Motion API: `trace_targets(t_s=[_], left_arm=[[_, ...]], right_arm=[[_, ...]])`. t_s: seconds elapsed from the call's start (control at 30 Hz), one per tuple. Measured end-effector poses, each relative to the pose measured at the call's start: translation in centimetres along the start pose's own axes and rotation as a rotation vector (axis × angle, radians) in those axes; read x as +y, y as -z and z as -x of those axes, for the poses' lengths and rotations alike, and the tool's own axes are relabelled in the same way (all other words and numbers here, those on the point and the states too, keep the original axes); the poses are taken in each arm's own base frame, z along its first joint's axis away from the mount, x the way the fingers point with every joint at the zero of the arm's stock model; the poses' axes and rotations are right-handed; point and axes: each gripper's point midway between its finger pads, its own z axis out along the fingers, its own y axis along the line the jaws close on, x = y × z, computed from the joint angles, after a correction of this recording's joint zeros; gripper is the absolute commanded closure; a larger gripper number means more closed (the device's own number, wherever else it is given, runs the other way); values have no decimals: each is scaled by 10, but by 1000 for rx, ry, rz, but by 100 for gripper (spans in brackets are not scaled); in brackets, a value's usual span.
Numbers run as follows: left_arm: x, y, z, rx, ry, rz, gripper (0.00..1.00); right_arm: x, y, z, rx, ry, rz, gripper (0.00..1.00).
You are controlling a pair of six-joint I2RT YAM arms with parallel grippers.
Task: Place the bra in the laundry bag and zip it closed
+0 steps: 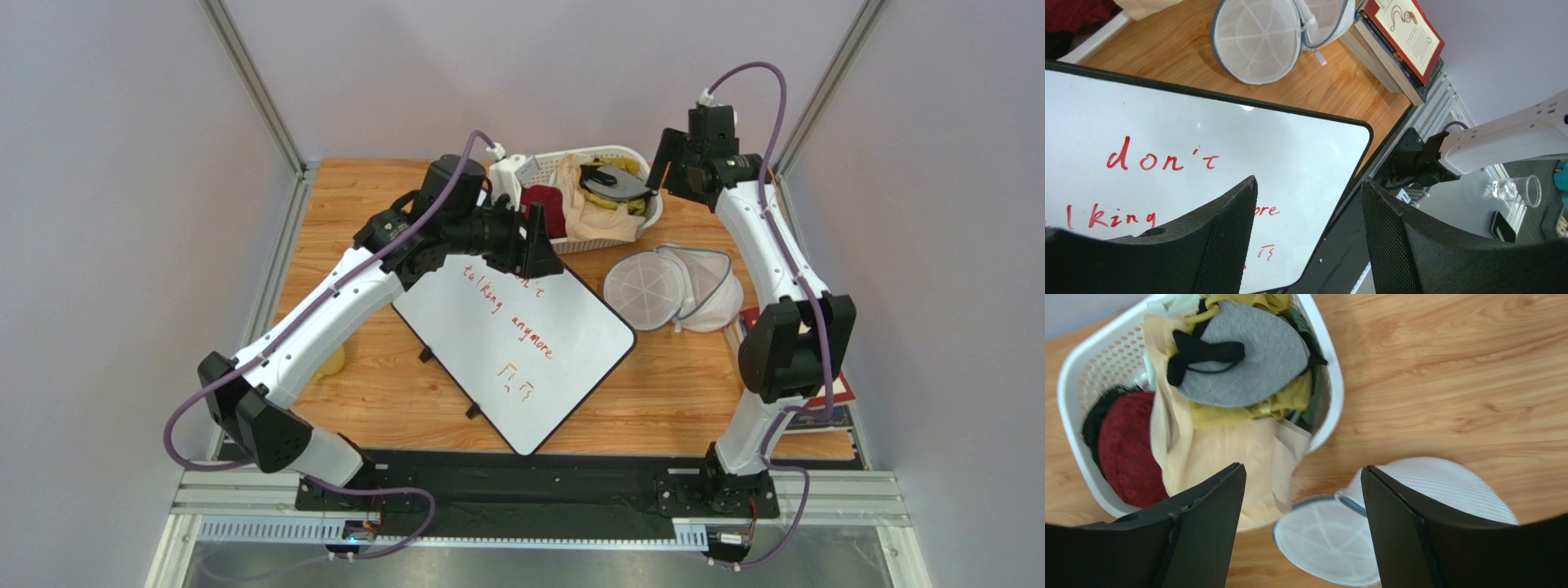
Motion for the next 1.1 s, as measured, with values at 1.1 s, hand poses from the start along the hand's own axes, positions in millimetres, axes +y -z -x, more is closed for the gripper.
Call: trace_targets(t_s=[1.1], left_arm=[[-38,44,-45,-87,-49,-104,38]], right_arm=[[38,-130,-37,107,-496,44,54]])
